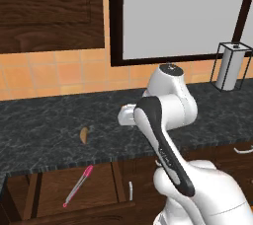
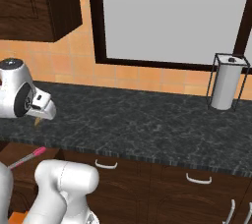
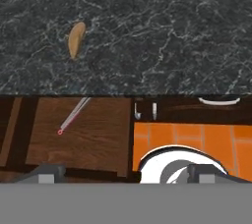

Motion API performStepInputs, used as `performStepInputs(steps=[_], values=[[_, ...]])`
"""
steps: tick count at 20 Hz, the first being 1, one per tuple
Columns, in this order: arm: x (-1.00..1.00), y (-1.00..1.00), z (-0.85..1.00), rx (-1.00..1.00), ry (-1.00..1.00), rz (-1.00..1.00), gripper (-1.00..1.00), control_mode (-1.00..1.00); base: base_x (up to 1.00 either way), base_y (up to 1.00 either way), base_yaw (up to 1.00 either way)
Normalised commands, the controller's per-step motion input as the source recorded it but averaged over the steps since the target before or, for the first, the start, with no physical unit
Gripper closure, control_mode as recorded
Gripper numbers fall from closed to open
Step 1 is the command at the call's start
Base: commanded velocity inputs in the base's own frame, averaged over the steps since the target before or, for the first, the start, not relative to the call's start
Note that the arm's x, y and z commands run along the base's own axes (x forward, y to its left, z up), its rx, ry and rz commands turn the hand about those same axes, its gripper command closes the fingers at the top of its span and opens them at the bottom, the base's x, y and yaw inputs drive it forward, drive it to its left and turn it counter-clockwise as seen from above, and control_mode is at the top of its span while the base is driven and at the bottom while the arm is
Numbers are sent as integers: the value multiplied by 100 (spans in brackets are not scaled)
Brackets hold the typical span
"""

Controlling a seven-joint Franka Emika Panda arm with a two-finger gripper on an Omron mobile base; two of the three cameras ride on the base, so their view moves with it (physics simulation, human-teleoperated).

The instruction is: Pick the tongs from the drawer and place it on the counter.

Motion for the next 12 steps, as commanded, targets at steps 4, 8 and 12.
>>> performStepInputs(steps=[4, 8, 12], values=[[-36, 100, -52, 0, 0, -5, -100, -100, 0, 0, 0], [-29, 95, -60, 0, 3, -2, -100, -100, 0, 0, 0], [-6, 72, -76, -12, 4, 0, -100, -100, 0, 0, 0]])
